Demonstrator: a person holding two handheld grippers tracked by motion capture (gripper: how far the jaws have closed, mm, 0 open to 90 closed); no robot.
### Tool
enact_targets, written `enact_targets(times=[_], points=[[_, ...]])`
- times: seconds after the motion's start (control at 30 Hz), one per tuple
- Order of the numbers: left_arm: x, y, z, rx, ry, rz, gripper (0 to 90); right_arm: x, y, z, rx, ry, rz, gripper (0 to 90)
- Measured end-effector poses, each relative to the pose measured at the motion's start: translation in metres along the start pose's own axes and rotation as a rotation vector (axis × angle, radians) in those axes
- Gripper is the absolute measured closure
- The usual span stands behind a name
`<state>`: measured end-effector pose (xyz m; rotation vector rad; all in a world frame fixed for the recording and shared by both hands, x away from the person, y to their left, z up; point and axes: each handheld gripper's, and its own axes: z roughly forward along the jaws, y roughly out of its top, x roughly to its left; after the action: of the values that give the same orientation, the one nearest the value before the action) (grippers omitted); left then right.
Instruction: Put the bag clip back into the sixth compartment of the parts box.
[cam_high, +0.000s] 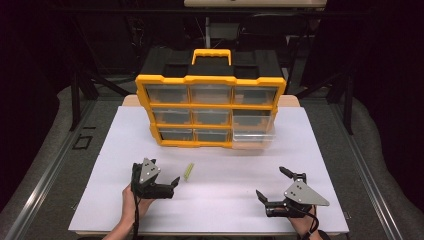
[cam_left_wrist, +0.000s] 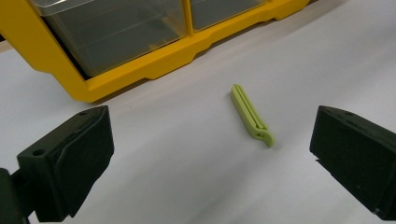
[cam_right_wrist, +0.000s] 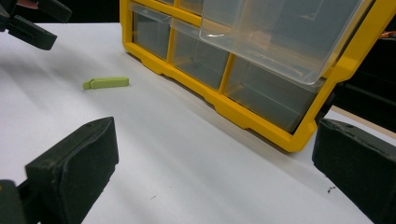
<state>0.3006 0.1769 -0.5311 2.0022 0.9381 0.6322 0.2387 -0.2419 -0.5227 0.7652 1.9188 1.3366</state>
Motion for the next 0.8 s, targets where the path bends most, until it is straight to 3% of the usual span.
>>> enact_targets(times=[0.5, 0.8], points=[[-0.009, 0.020, 0.016, 0.056, 0.057, 0.008, 0.0, 0.000, 0.000, 0.001, 0.008, 0.000, -0.005, 0.0], [-0.018, 0.027, 0.030, 0.091, 0.065, 0.015, 0.0, 0.000, 0.000, 0.001, 0.012, 0.002, -0.011, 0.1]])
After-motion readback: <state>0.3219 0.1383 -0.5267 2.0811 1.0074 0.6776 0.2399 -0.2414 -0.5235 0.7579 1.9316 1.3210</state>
